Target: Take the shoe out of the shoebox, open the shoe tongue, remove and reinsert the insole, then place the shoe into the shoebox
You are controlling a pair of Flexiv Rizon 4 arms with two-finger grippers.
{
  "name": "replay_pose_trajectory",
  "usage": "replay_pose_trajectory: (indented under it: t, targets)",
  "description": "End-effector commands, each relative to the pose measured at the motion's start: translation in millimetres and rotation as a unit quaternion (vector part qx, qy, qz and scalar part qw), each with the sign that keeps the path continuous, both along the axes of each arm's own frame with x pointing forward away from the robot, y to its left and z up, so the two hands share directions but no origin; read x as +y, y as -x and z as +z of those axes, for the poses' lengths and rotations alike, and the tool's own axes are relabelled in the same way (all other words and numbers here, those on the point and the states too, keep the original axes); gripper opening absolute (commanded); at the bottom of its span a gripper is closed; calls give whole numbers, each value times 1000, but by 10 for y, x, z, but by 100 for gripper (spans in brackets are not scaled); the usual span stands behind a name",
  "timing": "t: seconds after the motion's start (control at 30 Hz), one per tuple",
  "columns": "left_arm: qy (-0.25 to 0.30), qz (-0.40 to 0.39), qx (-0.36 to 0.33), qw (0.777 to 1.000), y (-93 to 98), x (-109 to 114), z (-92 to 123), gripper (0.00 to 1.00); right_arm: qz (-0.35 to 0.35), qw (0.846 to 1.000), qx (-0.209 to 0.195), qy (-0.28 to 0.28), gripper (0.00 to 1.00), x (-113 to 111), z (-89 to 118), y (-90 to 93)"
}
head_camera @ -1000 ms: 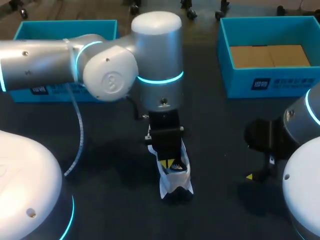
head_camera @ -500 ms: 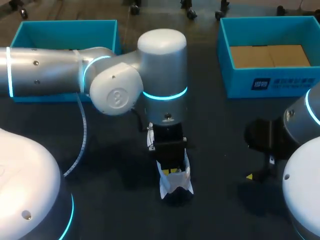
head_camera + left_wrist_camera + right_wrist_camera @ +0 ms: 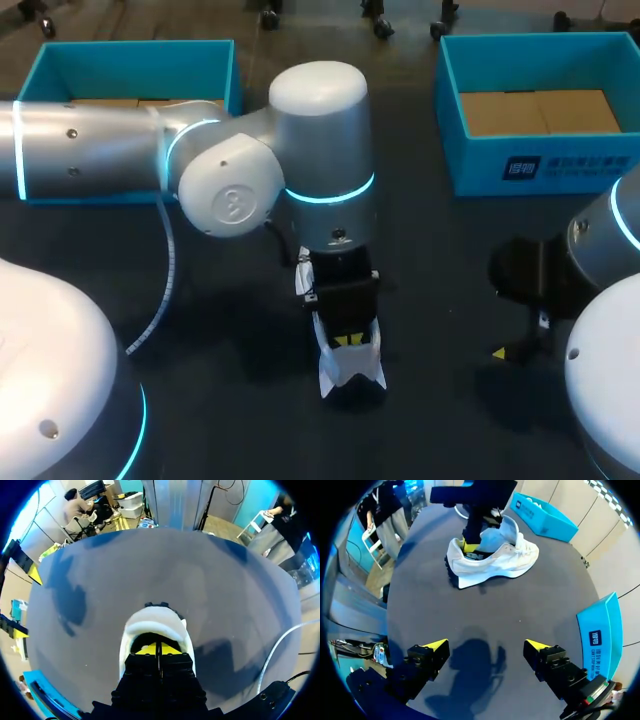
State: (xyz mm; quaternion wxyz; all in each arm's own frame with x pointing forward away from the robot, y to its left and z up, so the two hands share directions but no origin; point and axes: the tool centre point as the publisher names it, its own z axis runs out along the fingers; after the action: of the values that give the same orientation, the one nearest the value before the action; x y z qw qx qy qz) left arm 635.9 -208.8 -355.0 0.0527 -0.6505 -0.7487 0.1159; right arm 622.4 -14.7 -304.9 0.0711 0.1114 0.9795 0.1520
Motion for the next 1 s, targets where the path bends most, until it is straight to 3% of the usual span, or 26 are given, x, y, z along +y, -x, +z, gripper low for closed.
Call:
replay_pose_trajectory:
  t: [0.03,0.37,0.77,1.0]
  targets:
    - [-5,-1,6,1000,18,-62,-42,0,0,1000,-1,0,100,-8,3,18]
    - [-17,-8,31,999,53,-7,-420,0,0,1000,-1,0,100,-8,3,18]
    - [58,8,-6,998,-87,-34,-42,0,0,1000,-1,0,100,-8,3,18]
    - [88,10,-16,996,-110,-162,-239,0,0,1000,-1,0,100,-8,3,18]
